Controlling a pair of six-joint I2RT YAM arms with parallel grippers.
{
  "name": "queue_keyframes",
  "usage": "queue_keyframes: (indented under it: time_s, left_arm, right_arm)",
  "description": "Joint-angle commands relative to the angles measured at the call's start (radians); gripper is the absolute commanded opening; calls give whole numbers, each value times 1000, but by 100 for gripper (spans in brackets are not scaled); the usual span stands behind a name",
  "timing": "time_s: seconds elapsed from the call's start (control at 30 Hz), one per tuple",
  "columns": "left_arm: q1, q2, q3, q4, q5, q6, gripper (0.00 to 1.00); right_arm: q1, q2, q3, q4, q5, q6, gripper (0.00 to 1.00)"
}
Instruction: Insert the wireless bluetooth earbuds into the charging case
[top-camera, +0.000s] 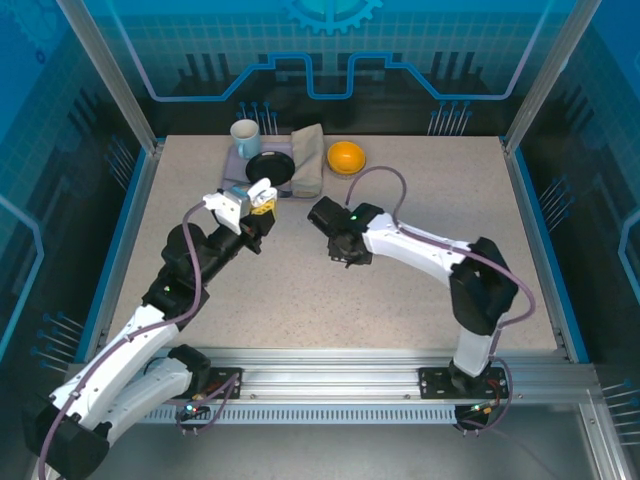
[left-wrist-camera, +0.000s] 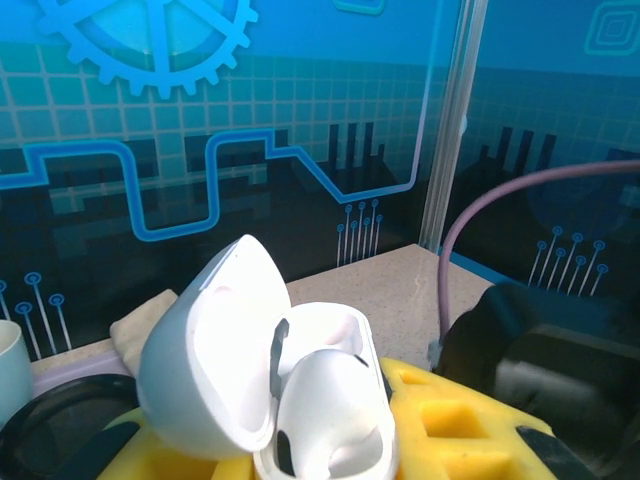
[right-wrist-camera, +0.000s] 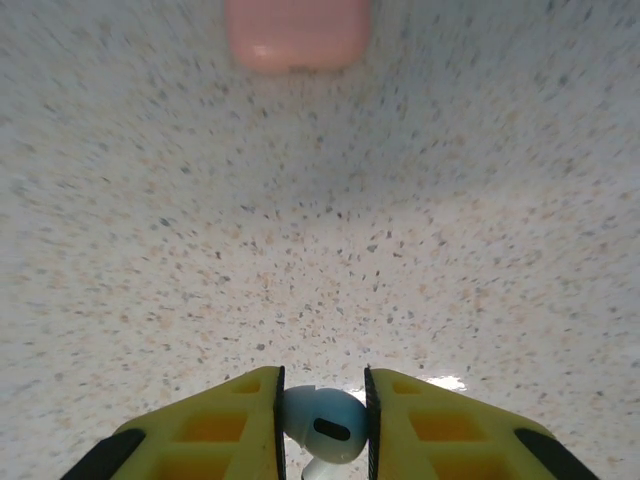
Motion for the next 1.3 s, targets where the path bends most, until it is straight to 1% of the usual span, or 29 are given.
queue_keyframes:
  time_s: [0.0, 0.13, 0.27, 0.5, 0.63, 0.77, 1.1, 1.27]
  left_arm:
    - [7, 11, 42, 0, 76, -25, 0]
    - [7, 35, 54, -12, 156, -34, 0]
    - [6, 65, 64, -24, 231, -42, 0]
    - [0, 152, 111, -41, 373, -61, 0]
    - [-26, 207, 154, -65, 421, -47, 0]
    - [-48, 258, 202, -91, 461, -29, 0]
    - [-73, 342, 303, -105, 496, -12, 0]
    - [-77, 363, 346, -109, 521, -4, 0]
  right_arm:
    - [-2, -125, -24, 54, 101, -60, 26]
    - [-3, -263, -35, 111, 162, -143, 26]
    - [-6, -381, -28, 187, 197, -246, 27]
    - [-7, -507, -3, 312, 195, -398, 27]
    - [-7, -546, -14, 398, 152, -458, 28]
    - [-7, -575, -44, 487, 83, -512, 28]
    - [4, -621, -125, 662, -71, -641, 27]
    - [10, -630, -133, 694, -130, -711, 27]
